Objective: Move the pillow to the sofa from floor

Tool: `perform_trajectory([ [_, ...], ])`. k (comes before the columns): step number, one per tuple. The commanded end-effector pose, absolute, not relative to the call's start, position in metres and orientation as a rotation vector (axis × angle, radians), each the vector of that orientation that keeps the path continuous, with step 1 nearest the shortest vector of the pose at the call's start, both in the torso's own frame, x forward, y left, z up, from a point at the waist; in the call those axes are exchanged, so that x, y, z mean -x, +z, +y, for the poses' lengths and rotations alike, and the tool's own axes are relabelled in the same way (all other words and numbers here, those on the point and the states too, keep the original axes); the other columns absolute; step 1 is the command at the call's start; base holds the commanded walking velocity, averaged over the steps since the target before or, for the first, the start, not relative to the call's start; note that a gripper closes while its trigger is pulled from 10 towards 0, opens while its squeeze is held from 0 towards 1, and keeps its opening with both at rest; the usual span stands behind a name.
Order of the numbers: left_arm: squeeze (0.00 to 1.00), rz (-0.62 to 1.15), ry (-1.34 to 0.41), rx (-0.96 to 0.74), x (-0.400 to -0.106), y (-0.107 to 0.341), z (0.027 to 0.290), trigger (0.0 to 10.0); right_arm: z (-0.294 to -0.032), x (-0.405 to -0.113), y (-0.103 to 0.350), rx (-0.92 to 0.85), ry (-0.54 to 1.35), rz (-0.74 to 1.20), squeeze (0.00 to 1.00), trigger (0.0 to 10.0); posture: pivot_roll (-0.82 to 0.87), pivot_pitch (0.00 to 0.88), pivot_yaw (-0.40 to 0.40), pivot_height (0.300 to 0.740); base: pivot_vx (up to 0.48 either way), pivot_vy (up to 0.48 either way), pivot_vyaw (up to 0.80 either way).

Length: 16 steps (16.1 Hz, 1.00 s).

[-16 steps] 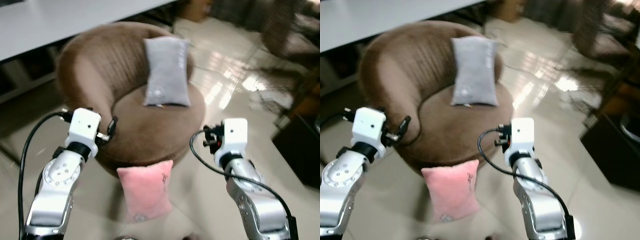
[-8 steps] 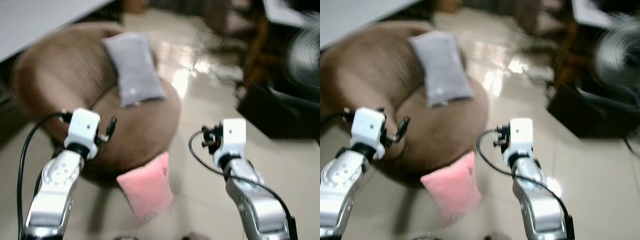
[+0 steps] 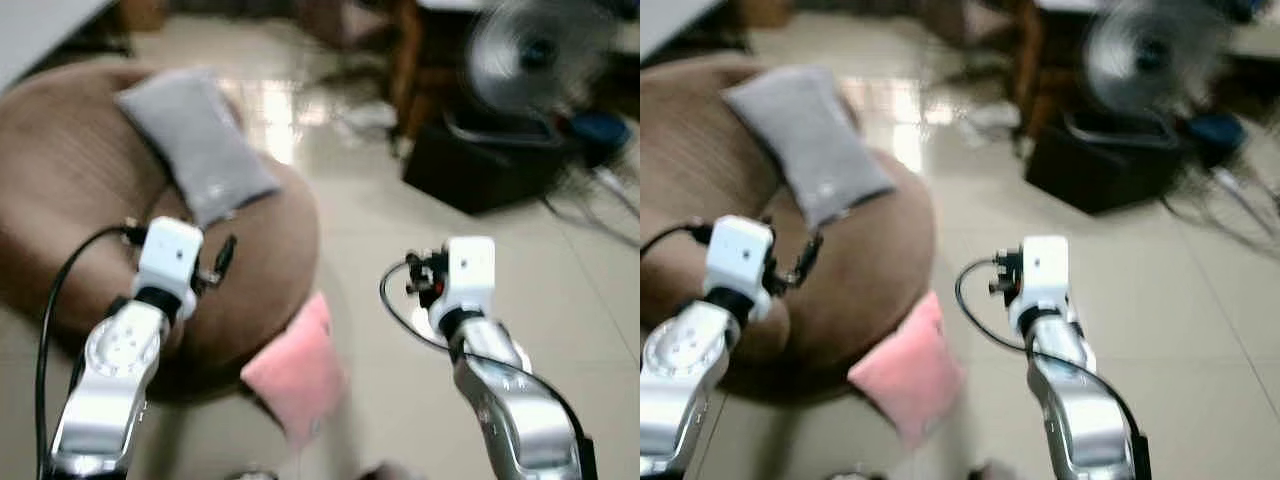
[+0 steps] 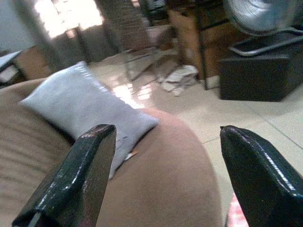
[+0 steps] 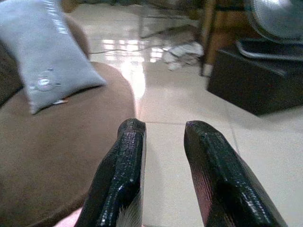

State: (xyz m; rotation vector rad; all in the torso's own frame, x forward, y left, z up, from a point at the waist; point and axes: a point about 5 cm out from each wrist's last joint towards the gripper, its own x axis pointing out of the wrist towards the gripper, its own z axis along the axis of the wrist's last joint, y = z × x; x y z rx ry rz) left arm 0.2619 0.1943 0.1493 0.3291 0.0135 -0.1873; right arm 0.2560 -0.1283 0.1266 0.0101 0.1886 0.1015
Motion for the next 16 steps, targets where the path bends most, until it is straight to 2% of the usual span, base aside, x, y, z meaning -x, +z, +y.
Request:
perform_trajectory([
  [1, 0.00, 0.010, -0.216, -0.328, -0.262, 0.149, 0.187, 10.0, -0.138, -0.254, 0.125, 0.002, 0.061, 0.201, 0.00, 10.0, -0.01, 0.087, 0.014, 0.740, 0.000, 0.461, -0.80],
  [4, 0.00, 0.014, -0.225, -0.333, -0.262, 0.149, 0.186, 10.0, -0.139, -0.253, 0.124, 0.000, 0.052, 0.206, 0.00, 10.0, -0.01, 0.089, 0.015, 0.740, 0.000, 0.433, -0.80],
  [7, 0.00, -0.008, -0.246, -0.387, -0.262, 0.151, 0.182, 10.0, -0.139, -0.253, 0.124, 0.000, 0.050, 0.205, 0.00, 10.0, -0.01, 0.091, 0.019, 0.740, 0.000, 0.000, -0.80],
  [10, 0.00, -0.016, -0.237, -0.392, -0.263, 0.151, 0.182, 10.0, -0.139, -0.254, 0.125, 0.003, 0.048, 0.201, 0.00, 10.0, -0.01, 0.093, 0.020, 0.740, 0.000, -0.480, -0.76],
  [13, 0.00, 0.001, -0.174, -0.332, -0.266, 0.149, 0.190, 10.0, -0.136, -0.256, 0.127, 0.049, 0.084, 0.191, 0.00, 10.0, -0.02, 0.093, 0.021, 0.740, 0.000, 0.000, 0.00],
  [16, 0.00, 0.004, -0.171, -0.343, -0.267, 0.147, 0.191, 10.0, -0.136, -0.256, 0.126, 0.075, 0.100, 0.183, 0.00, 10.0, -0.02, 0.094, 0.020, 0.740, 0.000, 0.000, 0.00],
])
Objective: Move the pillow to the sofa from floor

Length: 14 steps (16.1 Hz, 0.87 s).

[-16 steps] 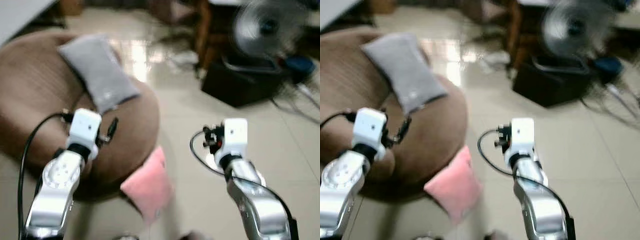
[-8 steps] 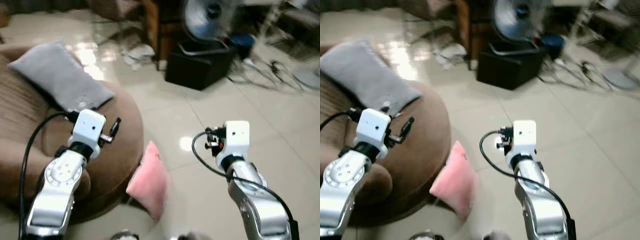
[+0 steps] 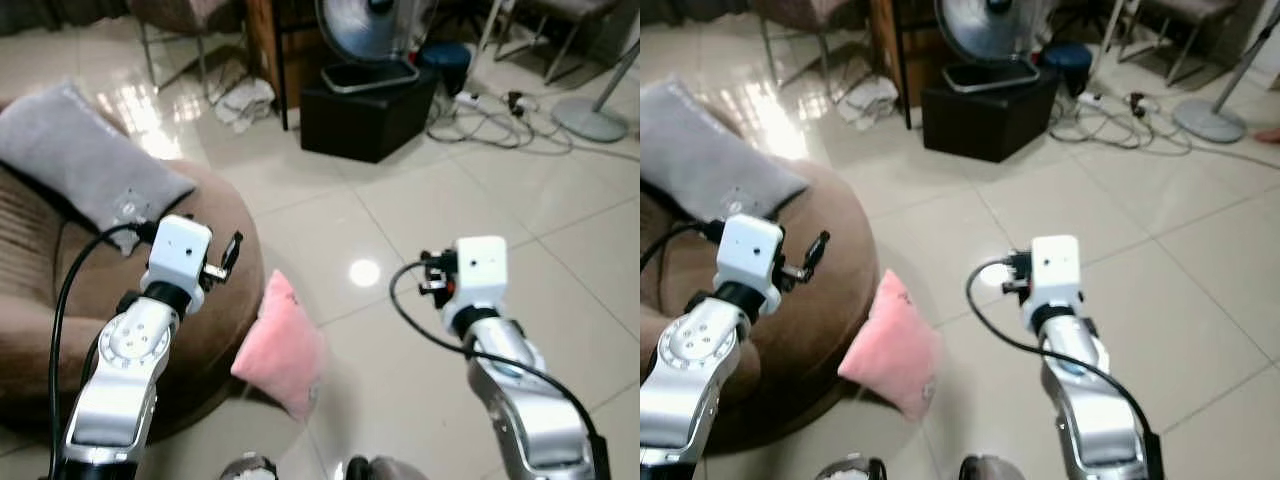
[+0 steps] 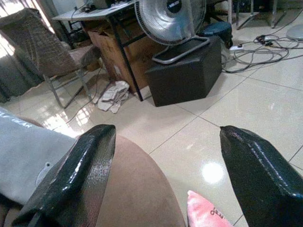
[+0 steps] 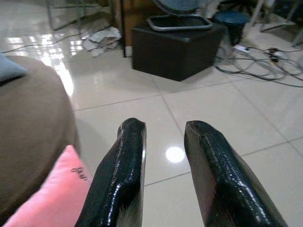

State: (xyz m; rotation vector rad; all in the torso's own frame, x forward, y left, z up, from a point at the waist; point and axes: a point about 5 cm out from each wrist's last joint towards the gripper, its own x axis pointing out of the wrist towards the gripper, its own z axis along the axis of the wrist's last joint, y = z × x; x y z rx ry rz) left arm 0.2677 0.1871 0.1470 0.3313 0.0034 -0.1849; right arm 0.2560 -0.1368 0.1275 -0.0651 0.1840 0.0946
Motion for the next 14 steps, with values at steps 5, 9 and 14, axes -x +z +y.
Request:
perform_trajectory([
  [5, 0.00, 0.003, -0.168, -0.341, -0.2680, 0.1470, 0.1907, 10.0, -0.1318, -0.2547, 0.1242, 0.176, 0.168, 0.195, 0.00, 10.0, -0.02, 0.096, 0.019, 0.740, 0.318, 0.000, 0.32],
  [9, 0.00, 0.001, -0.174, -0.341, -0.2686, 0.1476, 0.1906, 10.0, -0.1341, -0.2545, 0.1239, 0.135, 0.155, 0.195, 0.00, 10.0, -0.02, 0.097, 0.020, 0.740, 0.324, 0.000, 0.20],
  [14, 0.00, 0.001, -0.187, -0.346, -0.2682, 0.1471, 0.1897, 10.0, -0.1315, -0.2527, 0.1206, 0.124, 0.163, 0.216, 0.00, 10.0, -0.02, 0.096, 0.025, 0.740, 0.117, 0.000, -0.31],
])
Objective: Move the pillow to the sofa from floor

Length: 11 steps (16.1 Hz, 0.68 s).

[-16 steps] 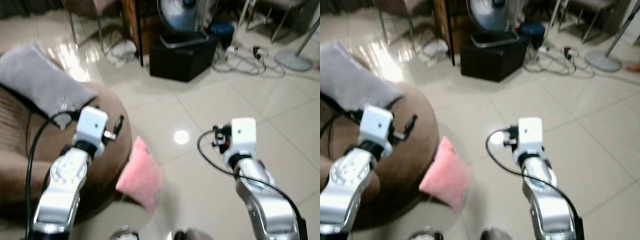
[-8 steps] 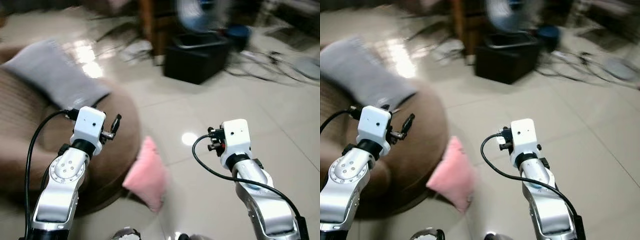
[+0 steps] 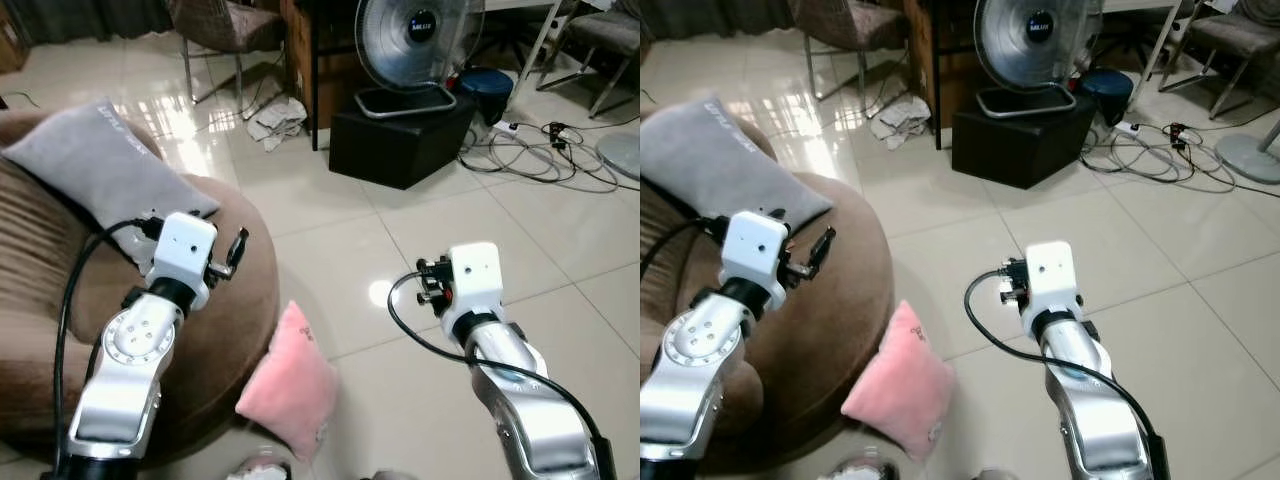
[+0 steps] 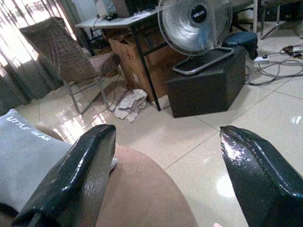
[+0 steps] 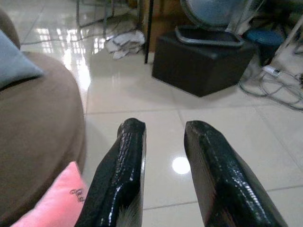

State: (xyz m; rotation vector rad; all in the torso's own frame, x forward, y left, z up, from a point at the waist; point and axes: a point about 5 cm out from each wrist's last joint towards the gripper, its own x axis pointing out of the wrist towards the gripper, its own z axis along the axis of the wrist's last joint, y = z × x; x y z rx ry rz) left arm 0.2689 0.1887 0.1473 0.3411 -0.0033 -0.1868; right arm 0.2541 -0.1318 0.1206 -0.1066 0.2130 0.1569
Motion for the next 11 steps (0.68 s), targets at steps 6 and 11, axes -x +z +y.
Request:
perform_trajectory([
  [6, 0.00, -0.005, -0.158, -0.322, -0.2684, 0.1476, 0.1937, 10.0, -0.1306, -0.2533, 0.1206, 0.103, 0.164, 0.210, 0.00, 10.0, -0.01, 0.086, 0.021, 0.715, 0.000, 0.000, 0.00],
  [11, 0.00, -0.024, -0.182, -0.305, -0.2676, 0.1514, 0.1916, 10.0, -0.1304, -0.2535, 0.1210, 0.111, 0.164, 0.203, 0.00, 10.0, -0.01, 0.075, 0.021, 0.660, 0.000, 0.000, 0.00],
])
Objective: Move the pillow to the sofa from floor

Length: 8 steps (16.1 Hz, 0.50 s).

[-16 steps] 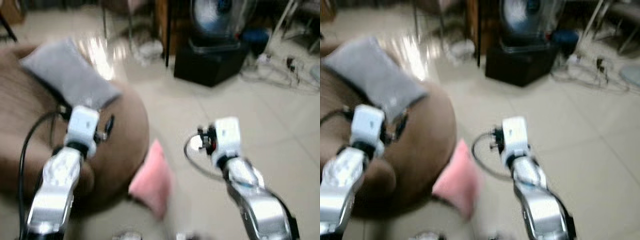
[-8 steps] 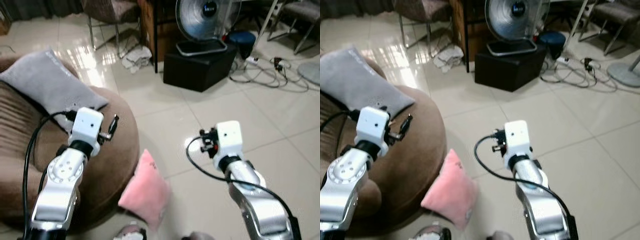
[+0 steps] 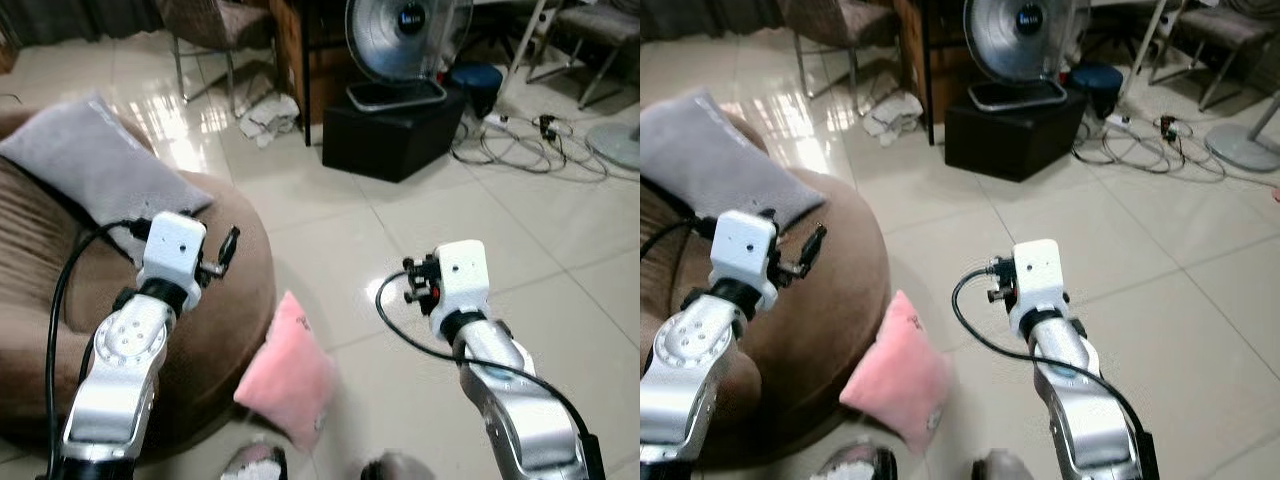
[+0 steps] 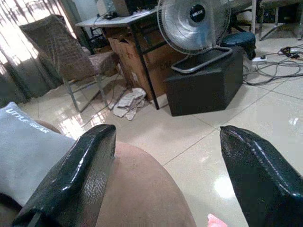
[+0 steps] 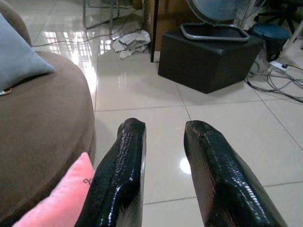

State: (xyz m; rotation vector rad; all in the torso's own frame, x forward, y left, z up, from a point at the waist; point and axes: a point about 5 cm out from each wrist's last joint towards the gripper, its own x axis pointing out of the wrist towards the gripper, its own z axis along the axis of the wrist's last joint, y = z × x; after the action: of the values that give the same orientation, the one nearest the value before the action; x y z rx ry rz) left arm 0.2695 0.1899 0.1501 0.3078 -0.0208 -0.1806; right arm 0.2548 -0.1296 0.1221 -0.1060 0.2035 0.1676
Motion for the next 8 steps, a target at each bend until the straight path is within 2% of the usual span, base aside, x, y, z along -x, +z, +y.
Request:
perform_trajectory([
  [1, 0.00, -0.022, -0.185, -0.296, -0.2675, 0.1509, 0.1913, 10.0, -0.1303, -0.2534, 0.1208, 0.110, 0.164, 0.203, 0.00, 10.0, -0.01, 0.075, 0.021, 0.650, 0.000, 0.000, 0.00],
  [6, 0.00, -0.014, -0.191, -0.264, -0.2653, 0.1481, 0.1894, 10.0, -0.1299, -0.2528, 0.1208, 0.110, 0.176, 0.190, 0.00, 10.0, -0.01, 0.072, 0.018, 0.591, 0.000, 0.000, 0.00],
  [8, 0.00, -0.017, -0.198, -0.252, -0.2641, 0.1469, 0.1882, 10.0, -0.1287, -0.2532, 0.1205, 0.151, 0.188, 0.171, 0.00, 10.0, -0.01, 0.075, 0.018, 0.591, 0.000, 0.000, 0.00],
])
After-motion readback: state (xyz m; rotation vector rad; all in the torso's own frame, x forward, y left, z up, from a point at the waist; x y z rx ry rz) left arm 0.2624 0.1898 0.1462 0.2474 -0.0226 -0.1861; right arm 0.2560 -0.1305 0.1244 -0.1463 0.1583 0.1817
